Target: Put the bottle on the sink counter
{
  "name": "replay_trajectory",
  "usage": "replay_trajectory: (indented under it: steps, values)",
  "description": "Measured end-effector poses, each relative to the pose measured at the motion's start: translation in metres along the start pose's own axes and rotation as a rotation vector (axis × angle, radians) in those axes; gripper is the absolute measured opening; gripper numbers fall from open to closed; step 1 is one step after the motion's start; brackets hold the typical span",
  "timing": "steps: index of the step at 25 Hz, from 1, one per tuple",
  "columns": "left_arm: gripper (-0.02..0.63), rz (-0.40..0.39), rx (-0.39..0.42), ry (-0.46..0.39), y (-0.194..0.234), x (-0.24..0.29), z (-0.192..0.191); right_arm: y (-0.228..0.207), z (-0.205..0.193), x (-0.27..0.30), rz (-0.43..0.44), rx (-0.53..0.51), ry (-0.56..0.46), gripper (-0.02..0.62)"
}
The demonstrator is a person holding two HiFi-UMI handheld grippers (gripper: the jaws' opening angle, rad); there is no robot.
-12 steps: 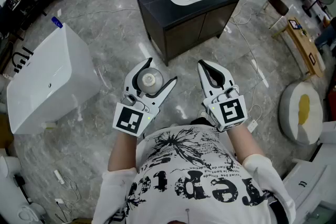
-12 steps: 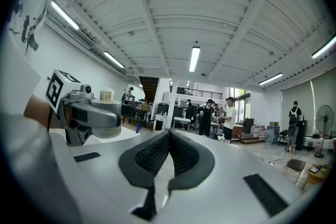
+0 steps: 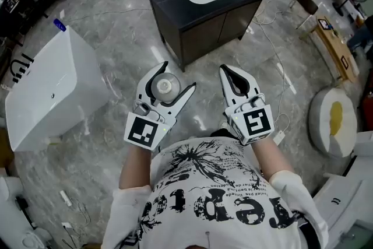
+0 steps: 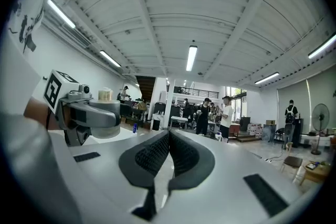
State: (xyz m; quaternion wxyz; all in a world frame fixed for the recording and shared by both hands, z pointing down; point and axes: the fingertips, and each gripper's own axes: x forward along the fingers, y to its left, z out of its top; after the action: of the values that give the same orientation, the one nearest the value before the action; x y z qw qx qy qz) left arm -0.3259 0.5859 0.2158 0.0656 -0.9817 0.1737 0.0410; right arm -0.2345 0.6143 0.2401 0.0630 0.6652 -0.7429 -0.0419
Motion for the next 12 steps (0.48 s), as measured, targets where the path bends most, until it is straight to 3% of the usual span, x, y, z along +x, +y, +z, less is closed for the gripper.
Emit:
replay_trajectory:
  steps: [7, 12]
  values:
    - [0.350, 0.001, -0.007, 0.007, 0.017, 0.013, -0.009, -0.017, -0.010, 0.020, -0.021, 0.047, 0.011, 0.014]
    - [0.350, 0.021, -0.012, 0.030, 0.037, 0.048, -0.026, -0.046, -0.024, 0.052, 0.016, 0.072, 0.022, 0.014]
